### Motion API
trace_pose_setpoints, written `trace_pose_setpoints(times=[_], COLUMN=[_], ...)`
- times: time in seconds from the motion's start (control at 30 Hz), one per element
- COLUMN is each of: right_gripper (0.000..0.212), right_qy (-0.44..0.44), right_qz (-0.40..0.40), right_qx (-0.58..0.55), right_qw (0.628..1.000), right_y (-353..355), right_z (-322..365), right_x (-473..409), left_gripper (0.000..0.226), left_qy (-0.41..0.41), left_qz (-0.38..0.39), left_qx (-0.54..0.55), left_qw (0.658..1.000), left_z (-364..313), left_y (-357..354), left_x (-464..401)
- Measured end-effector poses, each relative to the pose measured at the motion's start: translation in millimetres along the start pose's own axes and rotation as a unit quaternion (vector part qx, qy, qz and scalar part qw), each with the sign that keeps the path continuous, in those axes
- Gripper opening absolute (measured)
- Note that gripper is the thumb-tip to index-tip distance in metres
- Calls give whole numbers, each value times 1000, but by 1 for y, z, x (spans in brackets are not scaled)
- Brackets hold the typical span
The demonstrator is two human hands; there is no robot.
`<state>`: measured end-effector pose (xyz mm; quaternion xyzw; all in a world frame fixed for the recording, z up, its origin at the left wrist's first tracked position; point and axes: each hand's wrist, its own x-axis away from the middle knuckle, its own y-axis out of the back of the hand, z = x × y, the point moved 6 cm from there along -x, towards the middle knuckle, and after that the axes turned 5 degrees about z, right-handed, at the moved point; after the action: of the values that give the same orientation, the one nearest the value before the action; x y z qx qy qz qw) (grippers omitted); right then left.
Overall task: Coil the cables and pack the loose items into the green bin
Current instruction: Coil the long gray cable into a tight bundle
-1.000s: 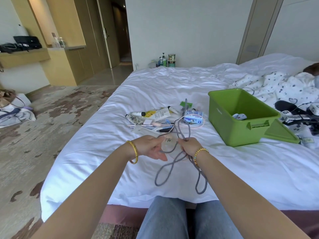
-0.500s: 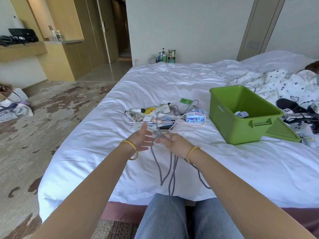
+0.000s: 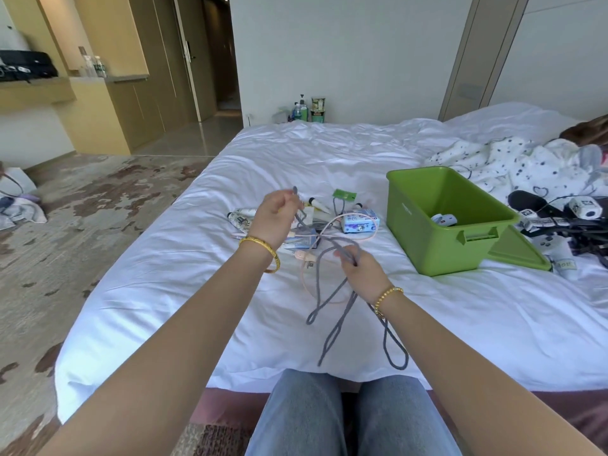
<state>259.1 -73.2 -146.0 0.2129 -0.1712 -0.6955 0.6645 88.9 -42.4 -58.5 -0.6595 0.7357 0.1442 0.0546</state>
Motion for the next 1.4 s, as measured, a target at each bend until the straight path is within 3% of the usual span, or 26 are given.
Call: trace_pose_setpoints(times=[0.13, 0.3, 0.47, 0.63, 0.73, 0.8, 0.87, 0.93, 1.0, 1.07, 1.17, 1.27, 1.33, 1.4], right_gripper=[28, 41, 17, 17, 26, 28, 34, 39, 40, 40, 39, 38, 38, 39], right_qy=[-36, 24, 70, 32, 33, 53, 68, 73, 73, 75, 59, 46, 33, 15], right_qz=[-86, 10, 46, 58, 6, -9, 26, 85, 135, 152, 122, 91, 78, 53], right_qx=[-124, -133, -113, -69, -136, -191, -262, -296, -292, -272, -259, -224, -206, -188], right_qw=[988, 991, 990, 995, 990, 980, 962, 949, 944, 947, 956, 969, 975, 981], right_y=[11, -12, -32, -42, -27, -16, -12, -12, -15, -16, -12, -4, -3, -4], right_z=[-5, 19, 38, 34, 42, 55, 69, 80, 84, 83, 72, 58, 50, 42], right_x=[-6, -1, 6, 8, 10, 12, 15, 18, 21, 22, 21, 20, 19, 16], left_gripper=[28, 31, 31, 24, 17, 35, 61, 68, 55, 33, 10, 27, 38, 36], left_qy=[-60, 7, 42, 82, 106, 125, 112, 63, 53, 71, 67, 107, 148, 187], left_qz=[44, 124, 121, 62, 42, 70, 129, 228, 290, 302, 254, 173, 124, 65], left_qx=[-10, 189, 304, 336, 244, 103, -60, -106, -107, -135, -236, -400, -399, -274], left_qw=[997, 974, 944, 936, 963, 984, 983, 966, 950, 941, 936, 893, 896, 941], left_z=[-38, -47, -45, -22, 8, 34, 51, 58, 62, 64, 72, 87, 93, 92], left_y=[-8, -29, -20, 3, 17, 18, 12, -6, -21, -30, -25, 5, 24, 35], left_x=[12, 24, 26, 20, 15, 17, 19, 24, 30, 34, 28, 20, 20, 22])
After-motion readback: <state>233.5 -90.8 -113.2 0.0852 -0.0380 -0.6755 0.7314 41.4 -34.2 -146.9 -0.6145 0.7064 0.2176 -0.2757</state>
